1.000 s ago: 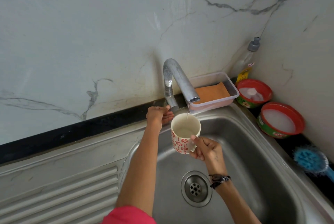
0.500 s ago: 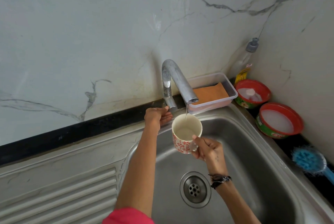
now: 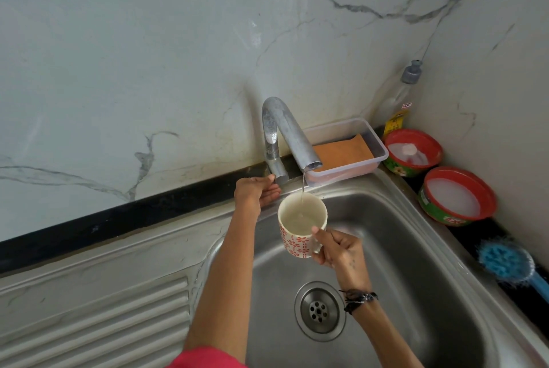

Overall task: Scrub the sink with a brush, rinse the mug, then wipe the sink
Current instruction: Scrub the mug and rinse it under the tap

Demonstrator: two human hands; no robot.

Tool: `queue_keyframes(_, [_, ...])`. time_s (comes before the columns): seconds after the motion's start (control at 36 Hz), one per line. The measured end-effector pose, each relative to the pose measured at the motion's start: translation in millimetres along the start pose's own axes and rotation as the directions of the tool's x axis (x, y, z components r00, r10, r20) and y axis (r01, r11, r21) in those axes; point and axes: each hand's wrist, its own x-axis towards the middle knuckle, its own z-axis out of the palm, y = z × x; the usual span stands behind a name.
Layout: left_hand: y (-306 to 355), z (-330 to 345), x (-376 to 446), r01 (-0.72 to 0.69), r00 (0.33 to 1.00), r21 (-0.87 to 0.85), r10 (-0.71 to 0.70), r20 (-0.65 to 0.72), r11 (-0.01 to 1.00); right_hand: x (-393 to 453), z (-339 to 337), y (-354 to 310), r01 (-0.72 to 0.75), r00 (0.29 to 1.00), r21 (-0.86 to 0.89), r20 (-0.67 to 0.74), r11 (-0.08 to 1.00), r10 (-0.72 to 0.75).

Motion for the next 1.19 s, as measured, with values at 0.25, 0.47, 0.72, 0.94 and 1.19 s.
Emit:
queue_keyframes(0.25, [-0.2,-0.8,-2.7,-0.006,1.000,-0.030,0.007,0.005,1.000,1.2,-2.0,3.0,-0.004,1.000,-0.032,-0.017,0.999,0.003])
queue_keyframes(0.47, [0.0,0.5,-4.6,-0.019,1.000,-0.024,0.020,0.003,1.000,0.5,-3.8,2.5,-0.001,1.000,-0.033,-0.020,0.999,0.000])
queue_keyframes(0.72, [-3.6,0.5,-6.0,-0.057,0.998,-0.027,0.057,0.004,0.998,3.0,-4.9,4.7,0.007,0.999,-0.065,-0.033,0.998,-0.009])
queue_keyframes(0.94, [-3.5,-0.5,-5.6,-0.056,0.998,-0.034,0.057,0.033,0.998,1.8,-5.9,5.1,-0.016,1.000,-0.130,-0.012,0.991,0.014])
queue_keyframes(1.19, [-1.3,0.5,-5.5,-0.043,0.997,0.011,0.042,0.062,0.999,2.4,-6.2,0.3,0.000,1.000,-0.132,-0.029,0.991,-0.004])
